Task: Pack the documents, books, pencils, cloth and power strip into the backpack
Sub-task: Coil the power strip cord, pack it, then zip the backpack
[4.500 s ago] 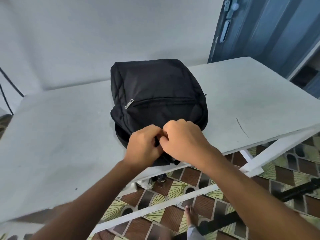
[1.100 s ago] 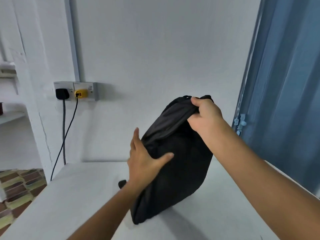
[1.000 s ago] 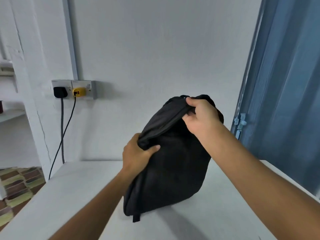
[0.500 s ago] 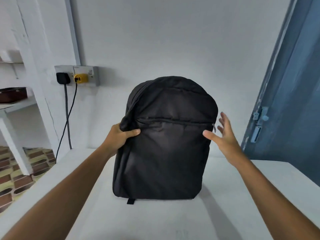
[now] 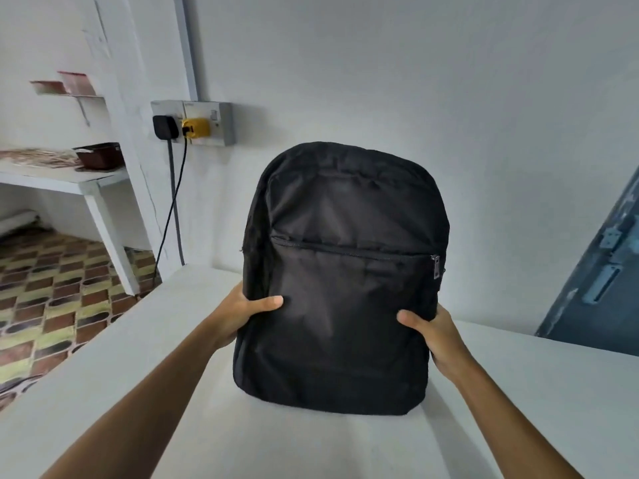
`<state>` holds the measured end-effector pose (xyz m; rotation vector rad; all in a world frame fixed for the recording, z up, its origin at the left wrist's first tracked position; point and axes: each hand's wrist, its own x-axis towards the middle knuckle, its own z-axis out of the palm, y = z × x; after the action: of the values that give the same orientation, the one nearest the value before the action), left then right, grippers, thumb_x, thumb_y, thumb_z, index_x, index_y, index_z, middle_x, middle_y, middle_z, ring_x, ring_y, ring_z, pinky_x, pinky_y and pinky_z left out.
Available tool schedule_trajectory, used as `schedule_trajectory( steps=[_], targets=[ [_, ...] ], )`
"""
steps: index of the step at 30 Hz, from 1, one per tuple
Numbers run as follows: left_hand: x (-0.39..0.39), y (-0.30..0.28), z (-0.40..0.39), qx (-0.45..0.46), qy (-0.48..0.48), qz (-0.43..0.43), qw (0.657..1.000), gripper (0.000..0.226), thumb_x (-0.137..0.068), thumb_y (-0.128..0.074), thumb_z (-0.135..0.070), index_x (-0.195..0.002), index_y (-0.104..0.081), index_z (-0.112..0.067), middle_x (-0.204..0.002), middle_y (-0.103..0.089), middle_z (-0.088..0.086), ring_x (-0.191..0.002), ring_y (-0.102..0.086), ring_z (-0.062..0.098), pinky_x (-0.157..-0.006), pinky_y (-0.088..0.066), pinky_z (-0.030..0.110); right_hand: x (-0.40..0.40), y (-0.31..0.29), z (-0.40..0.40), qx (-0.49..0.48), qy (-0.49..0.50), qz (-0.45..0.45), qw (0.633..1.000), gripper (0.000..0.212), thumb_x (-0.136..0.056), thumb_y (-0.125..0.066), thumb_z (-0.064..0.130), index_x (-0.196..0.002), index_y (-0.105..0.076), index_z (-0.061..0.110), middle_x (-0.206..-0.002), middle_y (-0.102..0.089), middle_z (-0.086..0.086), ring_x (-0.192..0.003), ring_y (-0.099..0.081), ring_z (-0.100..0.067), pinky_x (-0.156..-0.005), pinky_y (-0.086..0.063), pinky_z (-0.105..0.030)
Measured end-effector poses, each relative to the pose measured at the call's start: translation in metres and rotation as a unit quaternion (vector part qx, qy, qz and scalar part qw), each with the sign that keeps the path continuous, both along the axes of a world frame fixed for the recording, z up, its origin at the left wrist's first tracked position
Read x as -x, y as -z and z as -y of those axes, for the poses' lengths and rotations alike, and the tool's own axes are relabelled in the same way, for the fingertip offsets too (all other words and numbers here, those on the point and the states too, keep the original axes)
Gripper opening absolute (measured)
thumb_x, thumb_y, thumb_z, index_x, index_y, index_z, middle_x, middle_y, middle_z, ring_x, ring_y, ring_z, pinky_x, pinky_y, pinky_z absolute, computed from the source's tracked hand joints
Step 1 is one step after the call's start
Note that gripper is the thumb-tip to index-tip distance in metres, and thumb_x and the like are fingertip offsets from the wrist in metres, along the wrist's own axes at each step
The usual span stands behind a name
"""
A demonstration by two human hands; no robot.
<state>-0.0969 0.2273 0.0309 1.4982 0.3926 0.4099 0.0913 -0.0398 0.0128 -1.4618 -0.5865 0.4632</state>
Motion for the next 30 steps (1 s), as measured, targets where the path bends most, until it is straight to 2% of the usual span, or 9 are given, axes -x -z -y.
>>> schedule_trajectory(
  steps=[4, 8, 10, 12, 13, 20, 23, 26, 30],
  targets=[
    [-0.008, 0.01, 0.003, 0.044, -0.032, 0.03, 0.998, 0.059, -0.064, -0.085, -0.019, -0.118, -0.061, -0.015, -0.115, -0.07, 0.004, -0.105, -0.067, 0.022, -0.075, -0.057, 0.027, 0.0, 0.008, -0.008, -0.046, 0.049, -0.037, 0.997, 0.099, -0.03, -0.089, 0.062, -0.117, -0.059, 0.026, -0.116, -0.068, 0.005, -0.107, -0.064, -0.016, -0.09, -0.051, -0.034],
    [-0.026, 0.003, -0.001, 0.059, -0.041, 0.057, 0.996, 0.075, -0.05, -0.092, -0.032, -0.116, -0.063, -0.01, -0.111, -0.071, 0.007, -0.103, -0.068, 0.025, -0.078, -0.058, 0.033, 0.0, -0.002, -0.018, -0.079, 0.105, -0.018, 0.991, 0.085, -0.031, -0.086, 0.062, -0.107, -0.061, 0.031, -0.106, -0.07, 0.012, -0.098, -0.066, -0.01, -0.085, -0.052, -0.03],
    [-0.041, -0.009, -0.005, 0.061, -0.038, 0.068, 0.995, 0.058, -0.063, -0.086, -0.022, -0.115, -0.064, -0.009, -0.11, -0.072, 0.007, -0.102, -0.069, 0.025, -0.079, -0.058, 0.035, -0.008, -0.015, -0.022, -0.095, 0.118, 0.0, 0.988, 0.065, -0.046, -0.086, 0.054, -0.102, -0.061, 0.031, -0.1, -0.071, 0.013, -0.092, -0.066, -0.007, -0.078, -0.052, -0.024],
    [-0.06, -0.023, -0.007, 0.06, -0.041, 0.068, 0.995, 0.041, -0.076, -0.077, -0.01, -0.115, -0.064, -0.01, -0.108, -0.073, 0.005, -0.1, -0.069, 0.023, -0.081, -0.058, 0.035, -0.022, -0.029, -0.025, -0.105, 0.137, 0.009, 0.985, 0.032, -0.07, -0.077, 0.03, -0.098, -0.061, 0.031, -0.099, -0.068, 0.012, -0.09, -0.064, -0.007, -0.073, -0.049, -0.021],
    [-0.069, -0.029, -0.008, 0.055, -0.042, 0.068, 0.995, 0.039, -0.078, -0.075, -0.009, -0.115, -0.064, -0.01, -0.108, -0.073, 0.004, -0.1, -0.069, 0.022, -0.083, -0.057, 0.035, -0.029, -0.035, -0.024, -0.108, 0.148, 0.015, 0.983, 0.027, -0.076, -0.074, 0.022, -0.098, -0.061, 0.03, -0.1, -0.068, 0.012, -0.092, -0.064, -0.007, -0.073, -0.049, -0.021],
    [-0.133, -0.05, -0.019, 0.043, 0.0, 0.059, 0.997, 0.041, -0.077, -0.077, -0.014, -0.116, -0.064, -0.014, -0.11, -0.072, 0.001, -0.1, -0.069, 0.019, -0.089, -0.055, 0.037, -0.079, -0.045, -0.023, -0.114, 0.193, 0.014, 0.975, 0.029, -0.078, -0.074, 0.026, -0.105, -0.065, 0.026, -0.107, -0.069, 0.009, -0.1, -0.064, -0.011, -0.084, -0.049, -0.027],
    [-0.147, -0.023, -0.023, 0.059, -0.008, 0.03, 0.998, 0.051, -0.073, -0.081, -0.019, -0.12, -0.062, -0.011, -0.112, -0.071, 0.002, -0.103, -0.067, 0.022, -0.094, -0.053, 0.042, -0.088, -0.028, -0.026, -0.092, 0.191, -0.002, 0.977, 0.053, -0.063, -0.079, 0.044, -0.11, -0.065, 0.026, -0.11, -0.069, 0.008, -0.103, -0.064, -0.013, -0.09, -0.05, -0.033],
    [-0.155, -0.001, -0.028, 0.082, -0.015, 0.016, 0.996, 0.056, -0.07, -0.083, -0.022, -0.122, -0.062, -0.01, -0.114, -0.071, 0.004, -0.105, -0.066, 0.025, -0.097, -0.05, 0.045, -0.095, -0.007, -0.031, -0.067, 0.204, -0.012, 0.977, 0.044, -0.075, -0.076, 0.033, -0.114, -0.062, 0.02, -0.111, -0.068, 0.005, -0.106, -0.063, -0.018, -0.094, -0.05, -0.037],
    [-0.164, 0.001, -0.034, 0.064, -0.007, 0.007, 0.998, 0.056, -0.073, -0.081, -0.023, -0.123, -0.06, -0.01, -0.114, -0.07, 0.002, -0.105, -0.066, 0.023, -0.097, -0.051, 0.043, -0.102, -0.007, -0.036, -0.048, 0.219, -0.005, 0.975, 0.039, -0.08, -0.073, 0.031, -0.116, -0.06, 0.02, -0.112, -0.066, 0.006, -0.104, -0.061, -0.015, -0.089, -0.049, -0.031]
  ],
)
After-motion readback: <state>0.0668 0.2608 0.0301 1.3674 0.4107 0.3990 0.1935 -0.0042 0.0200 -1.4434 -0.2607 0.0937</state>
